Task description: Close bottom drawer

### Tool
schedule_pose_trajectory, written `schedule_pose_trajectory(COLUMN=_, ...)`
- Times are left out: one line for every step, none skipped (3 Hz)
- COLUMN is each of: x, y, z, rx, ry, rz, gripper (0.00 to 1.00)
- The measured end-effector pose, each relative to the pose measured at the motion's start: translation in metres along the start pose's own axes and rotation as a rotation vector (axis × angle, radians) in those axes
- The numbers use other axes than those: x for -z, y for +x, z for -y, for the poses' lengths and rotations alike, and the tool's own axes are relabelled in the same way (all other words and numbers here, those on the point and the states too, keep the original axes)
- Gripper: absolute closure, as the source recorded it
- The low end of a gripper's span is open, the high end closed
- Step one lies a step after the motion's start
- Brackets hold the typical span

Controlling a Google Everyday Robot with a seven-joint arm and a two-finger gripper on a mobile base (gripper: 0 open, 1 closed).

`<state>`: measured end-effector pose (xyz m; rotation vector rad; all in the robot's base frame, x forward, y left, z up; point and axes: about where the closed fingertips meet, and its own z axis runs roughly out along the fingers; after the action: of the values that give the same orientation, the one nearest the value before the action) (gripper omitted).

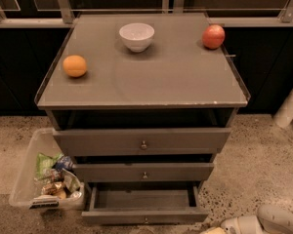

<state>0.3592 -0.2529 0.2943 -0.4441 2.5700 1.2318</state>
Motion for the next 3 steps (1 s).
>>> schedule_pose_trajectory(x=-0.001, y=0.000, z=0.000, rx=-0.001, ry=-0.001, rz=-0.001, gripper=0.18)
schedule_pose_trajectory(x=-0.004, y=0.000, z=0.006, rx=-0.018, ry=0.001, rz=0.002, gripper=0.41)
schedule_pose_trajectory(x=-0.022, y=-0.004, z=0.030, rx=0.023, ry=0.021, rz=0.018, gripper=0.66)
